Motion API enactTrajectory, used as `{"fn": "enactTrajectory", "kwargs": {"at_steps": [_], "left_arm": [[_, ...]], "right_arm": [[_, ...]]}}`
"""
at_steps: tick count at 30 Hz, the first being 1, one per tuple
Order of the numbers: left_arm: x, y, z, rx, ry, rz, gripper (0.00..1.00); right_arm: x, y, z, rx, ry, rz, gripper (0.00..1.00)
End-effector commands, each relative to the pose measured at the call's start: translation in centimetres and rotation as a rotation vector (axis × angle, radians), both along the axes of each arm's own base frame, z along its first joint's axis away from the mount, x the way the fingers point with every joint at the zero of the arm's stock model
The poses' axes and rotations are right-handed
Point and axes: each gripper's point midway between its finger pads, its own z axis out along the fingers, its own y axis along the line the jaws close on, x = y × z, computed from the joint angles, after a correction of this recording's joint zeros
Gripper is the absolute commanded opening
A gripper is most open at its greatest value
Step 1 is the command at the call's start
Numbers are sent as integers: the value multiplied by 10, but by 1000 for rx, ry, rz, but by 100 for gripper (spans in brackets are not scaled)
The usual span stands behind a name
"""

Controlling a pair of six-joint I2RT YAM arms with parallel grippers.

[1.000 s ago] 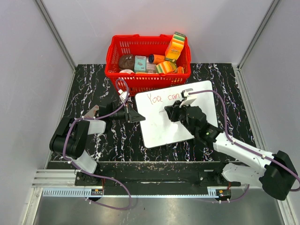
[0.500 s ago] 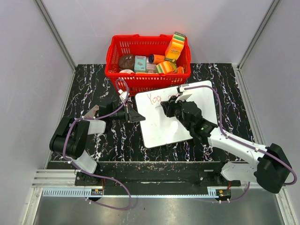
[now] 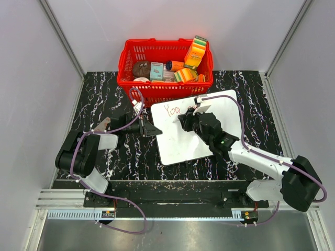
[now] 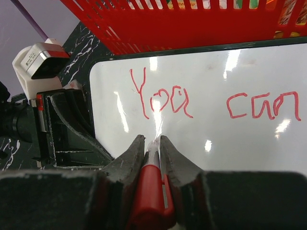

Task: Write a sentence on the whiteboard

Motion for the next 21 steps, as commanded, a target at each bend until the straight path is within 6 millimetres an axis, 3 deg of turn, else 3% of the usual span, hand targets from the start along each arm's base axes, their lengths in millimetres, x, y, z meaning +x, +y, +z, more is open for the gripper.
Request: {"fn": "enactTrajectory", "kwargs": {"at_steps": [1, 7, 21], "left_arm": [[5, -5, 4, 10, -133, -24, 0], [4, -5, 4, 9, -133, -26, 0], [5, -5, 5, 9, -133, -24, 0]], "right_arm": [[6, 11, 25, 55, -47, 2, 0], [3, 13, 25, 66, -43, 22, 0], [-9, 10, 1, 33, 15, 51, 0]]}}
